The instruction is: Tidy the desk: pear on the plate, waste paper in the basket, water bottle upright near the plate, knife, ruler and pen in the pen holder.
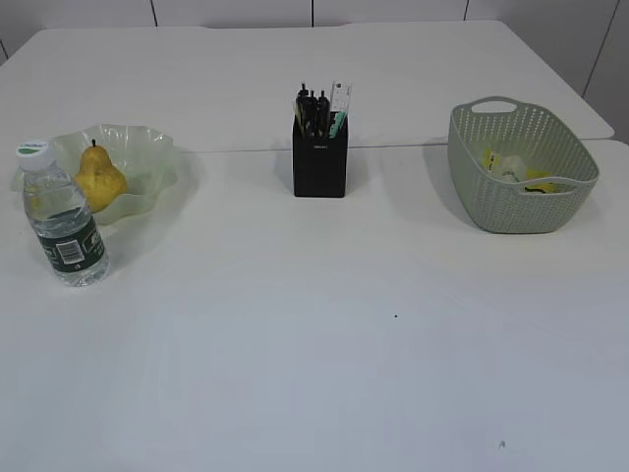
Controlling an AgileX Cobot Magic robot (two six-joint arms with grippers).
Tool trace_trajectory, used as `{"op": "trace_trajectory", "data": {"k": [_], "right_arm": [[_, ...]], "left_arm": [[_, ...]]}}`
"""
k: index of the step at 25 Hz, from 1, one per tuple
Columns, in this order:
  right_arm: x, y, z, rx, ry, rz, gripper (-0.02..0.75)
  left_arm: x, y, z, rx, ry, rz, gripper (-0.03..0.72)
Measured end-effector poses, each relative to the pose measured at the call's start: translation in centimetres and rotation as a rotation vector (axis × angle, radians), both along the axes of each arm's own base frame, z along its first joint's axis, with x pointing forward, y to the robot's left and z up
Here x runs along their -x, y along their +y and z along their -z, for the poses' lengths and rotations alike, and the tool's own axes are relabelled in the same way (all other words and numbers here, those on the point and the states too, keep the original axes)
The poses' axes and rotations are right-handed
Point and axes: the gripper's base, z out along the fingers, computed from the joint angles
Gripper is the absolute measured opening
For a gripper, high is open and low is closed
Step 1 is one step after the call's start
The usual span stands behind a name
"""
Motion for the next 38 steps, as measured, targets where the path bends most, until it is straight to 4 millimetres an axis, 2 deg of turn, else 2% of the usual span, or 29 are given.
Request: {"op": "trace_trajectory", "data": {"k": [7, 12, 15, 20, 38], "right_arm": [[0.04, 0.08, 0.00, 0.000, 0.000, 0.081, 0.262], [0.12, 0.26, 0.00, 0.000, 0.000, 0.258, 0.262], [0.13, 0.30, 0.00, 0.000, 0.000, 0.297, 0.262], [0.13, 0.30, 0.00, 0.000, 0.000, 0.299, 0.262], [0.12, 0.30, -0.03, -0.001, -0.004, 0.299, 0.262]], "left_arm": [[-0.02, -0.03, 0.00, 0.000, 0.000, -0.039, 0.237], [-0.08, -0.14, 0.00, 0.000, 0.000, -0.174, 0.237], [-0.14, -0.22, 0.00, 0.000, 0.000, -0.274, 0.237], [-0.17, -0.26, 0.00, 0.000, 0.000, -0.328, 0.237], [-0.17, -0.26, 0.00, 0.000, 0.000, -0.327, 0.237]]}}
